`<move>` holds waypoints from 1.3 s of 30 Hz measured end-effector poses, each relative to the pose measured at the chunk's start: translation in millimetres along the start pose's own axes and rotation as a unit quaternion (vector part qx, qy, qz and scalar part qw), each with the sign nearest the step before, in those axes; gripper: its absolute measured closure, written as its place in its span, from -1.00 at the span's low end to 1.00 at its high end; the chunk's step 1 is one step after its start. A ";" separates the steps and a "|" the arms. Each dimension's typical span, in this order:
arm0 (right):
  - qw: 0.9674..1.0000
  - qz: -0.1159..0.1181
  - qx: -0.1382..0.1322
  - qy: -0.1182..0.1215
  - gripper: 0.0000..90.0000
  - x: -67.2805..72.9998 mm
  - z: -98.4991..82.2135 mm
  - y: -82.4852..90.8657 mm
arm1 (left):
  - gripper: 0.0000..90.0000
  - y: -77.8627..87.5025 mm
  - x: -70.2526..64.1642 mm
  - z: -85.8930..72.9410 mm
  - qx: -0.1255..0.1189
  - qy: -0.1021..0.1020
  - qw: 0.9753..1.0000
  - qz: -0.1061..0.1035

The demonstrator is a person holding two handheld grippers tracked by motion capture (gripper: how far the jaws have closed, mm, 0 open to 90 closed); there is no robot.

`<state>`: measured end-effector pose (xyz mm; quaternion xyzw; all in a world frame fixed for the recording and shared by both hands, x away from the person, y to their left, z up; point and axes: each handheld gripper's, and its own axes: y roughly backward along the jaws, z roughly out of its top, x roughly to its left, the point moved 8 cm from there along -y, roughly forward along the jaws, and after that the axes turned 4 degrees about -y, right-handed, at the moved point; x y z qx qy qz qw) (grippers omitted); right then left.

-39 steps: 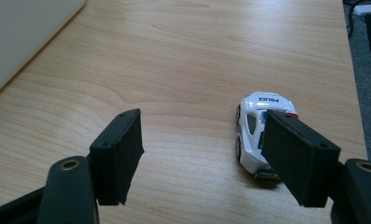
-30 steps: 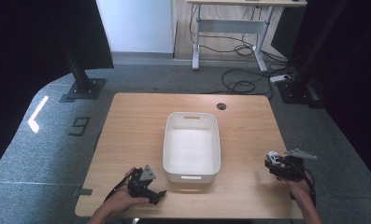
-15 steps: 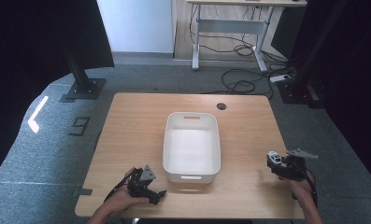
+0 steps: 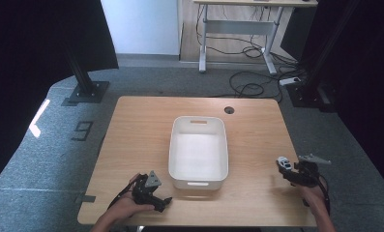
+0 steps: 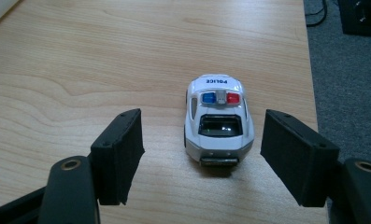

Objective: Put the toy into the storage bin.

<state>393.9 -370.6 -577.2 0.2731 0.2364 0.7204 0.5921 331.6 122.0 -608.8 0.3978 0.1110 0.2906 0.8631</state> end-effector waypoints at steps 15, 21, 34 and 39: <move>1.000 -0.011 0.004 -0.013 -0.35 -13.7 -2.9 -1.7 | -1.00 0.0 0.0 0.0 0.000 0.000 1.000 0.000; 1.000 -0.015 0.008 -0.006 -0.35 -10.3 -0.5 -8.9 | -1.00 0.1 0.0 0.0 0.000 0.000 1.000 0.000; 0.999 -0.037 0.017 -0.012 -0.32 -12.9 3.4 -24.3 | -1.00 -0.2 0.0 0.2 0.000 0.000 1.000 0.000; 0.999 -0.041 0.021 -0.017 -0.31 -15.1 3.6 -29.2 | -1.00 -0.2 0.0 0.3 0.001 0.000 1.000 0.000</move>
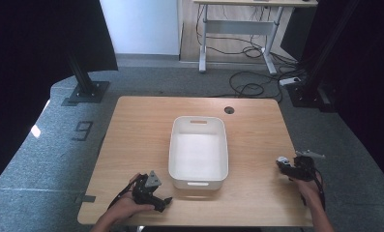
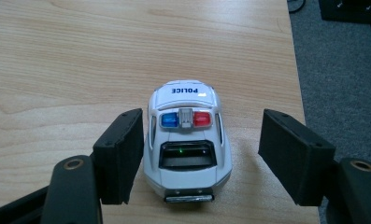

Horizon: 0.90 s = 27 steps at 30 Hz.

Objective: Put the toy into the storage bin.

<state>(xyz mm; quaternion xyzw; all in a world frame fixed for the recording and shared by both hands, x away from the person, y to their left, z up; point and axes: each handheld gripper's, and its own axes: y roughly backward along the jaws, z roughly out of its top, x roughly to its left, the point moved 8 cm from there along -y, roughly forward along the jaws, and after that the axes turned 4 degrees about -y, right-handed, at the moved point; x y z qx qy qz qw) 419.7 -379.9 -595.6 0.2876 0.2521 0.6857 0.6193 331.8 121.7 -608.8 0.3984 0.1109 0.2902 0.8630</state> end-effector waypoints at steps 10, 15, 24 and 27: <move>1.000 -0.002 0.007 -0.002 -0.30 0.2 3.2 -8.9 | -1.00 0.0 0.0 0.1 0.000 0.000 1.000 0.000; 1.000 -0.001 0.011 0.003 -0.29 4.0 3.2 -14.1 | -1.00 -0.1 0.0 0.1 0.000 0.000 1.000 -0.001; 1.000 -0.007 0.012 -0.001 0.00 4.5 6.0 -15.5 | -1.00 -0.1 0.0 0.1 0.000 -0.001 1.000 -0.001; 1.000 -0.003 0.015 -0.007 0.10 4.7 6.2 -14.5 | -1.00 -0.1 0.0 0.1 0.000 -0.001 1.000 -0.001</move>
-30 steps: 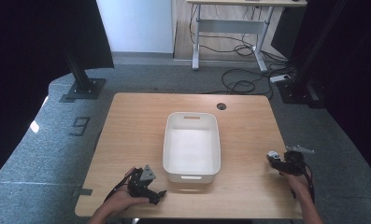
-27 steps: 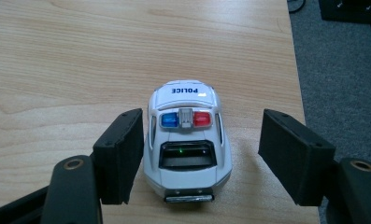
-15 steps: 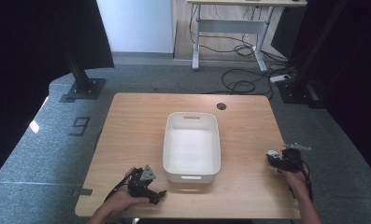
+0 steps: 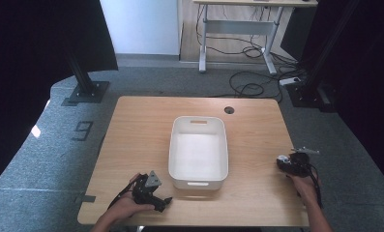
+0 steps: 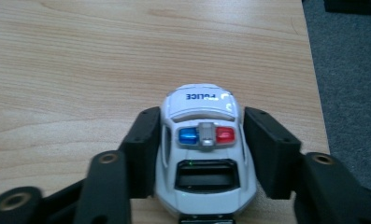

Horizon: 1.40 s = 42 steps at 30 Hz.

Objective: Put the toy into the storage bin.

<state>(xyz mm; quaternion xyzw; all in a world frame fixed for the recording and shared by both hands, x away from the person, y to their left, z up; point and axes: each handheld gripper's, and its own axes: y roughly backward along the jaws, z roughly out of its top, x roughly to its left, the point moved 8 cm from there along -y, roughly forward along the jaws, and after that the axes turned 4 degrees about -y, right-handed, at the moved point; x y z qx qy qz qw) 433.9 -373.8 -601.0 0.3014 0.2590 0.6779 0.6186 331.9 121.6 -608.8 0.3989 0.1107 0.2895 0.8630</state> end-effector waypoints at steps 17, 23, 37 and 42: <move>1.000 0.017 0.007 -0.020 0.11 -1.4 2.6 9.2 | -1.00 0.0 -0.1 0.0 0.000 0.000 1.000 0.000; 0.999 0.026 -0.003 -0.022 0.11 1.3 5.1 16.4 | -1.00 0.0 -0.1 0.0 0.000 0.000 1.000 0.001; 0.999 0.034 -0.013 -0.026 0.12 4.3 6.7 25.6 | -1.00 0.1 -0.1 -0.1 0.000 0.001 1.000 0.001; 0.999 0.038 -0.016 -0.022 0.11 7.4 7.6 28.2 | -1.00 0.1 -0.1 -0.1 0.000 0.001 1.000 0.001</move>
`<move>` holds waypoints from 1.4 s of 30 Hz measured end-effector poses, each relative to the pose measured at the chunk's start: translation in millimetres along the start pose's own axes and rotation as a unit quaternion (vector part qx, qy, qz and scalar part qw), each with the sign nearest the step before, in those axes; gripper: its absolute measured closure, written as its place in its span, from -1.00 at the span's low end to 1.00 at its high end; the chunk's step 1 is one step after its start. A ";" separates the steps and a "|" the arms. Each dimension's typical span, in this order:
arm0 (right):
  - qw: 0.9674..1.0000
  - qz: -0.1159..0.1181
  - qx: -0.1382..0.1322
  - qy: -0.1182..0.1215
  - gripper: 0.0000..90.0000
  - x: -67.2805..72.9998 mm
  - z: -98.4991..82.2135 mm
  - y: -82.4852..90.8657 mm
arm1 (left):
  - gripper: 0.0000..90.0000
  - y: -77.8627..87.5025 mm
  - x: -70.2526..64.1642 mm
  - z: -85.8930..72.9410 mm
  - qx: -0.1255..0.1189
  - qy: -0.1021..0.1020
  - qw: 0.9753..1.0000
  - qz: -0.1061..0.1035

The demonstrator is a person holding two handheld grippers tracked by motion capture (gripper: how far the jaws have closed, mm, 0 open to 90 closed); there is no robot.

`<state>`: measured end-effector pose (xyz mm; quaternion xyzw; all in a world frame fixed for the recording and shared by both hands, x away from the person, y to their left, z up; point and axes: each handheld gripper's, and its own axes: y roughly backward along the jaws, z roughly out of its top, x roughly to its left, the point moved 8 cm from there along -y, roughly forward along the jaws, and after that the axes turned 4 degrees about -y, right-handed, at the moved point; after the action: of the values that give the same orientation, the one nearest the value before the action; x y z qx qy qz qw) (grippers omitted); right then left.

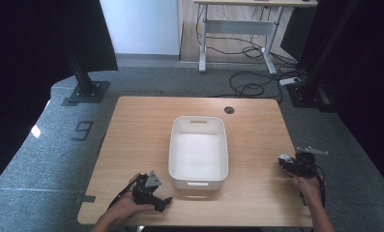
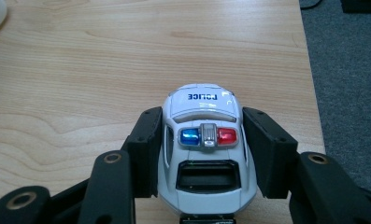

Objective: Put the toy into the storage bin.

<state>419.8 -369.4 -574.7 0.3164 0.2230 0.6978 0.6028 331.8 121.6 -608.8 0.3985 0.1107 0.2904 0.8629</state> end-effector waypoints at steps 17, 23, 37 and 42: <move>1.000 0.018 -0.017 0.006 0.11 10.2 4.5 15.0 | -1.00 0.0 0.0 0.0 0.000 0.000 1.000 0.000; 0.999 0.019 -0.026 0.012 0.11 13.3 7.3 20.6 | -1.00 0.0 0.0 0.0 0.000 0.000 1.000 0.000; 0.999 0.029 -0.039 0.023 0.12 26.0 12.8 29.1 | -1.00 0.0 0.0 0.0 0.000 0.000 1.000 0.000; 0.998 0.031 -0.042 0.021 0.12 26.1 14.2 31.7 | -1.00 0.0 0.0 0.0 0.000 0.000 1.000 0.000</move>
<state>405.7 -350.3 -538.3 0.2829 0.1961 0.7310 0.5892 331.8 121.6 -608.8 0.3986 0.1107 0.2905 0.8628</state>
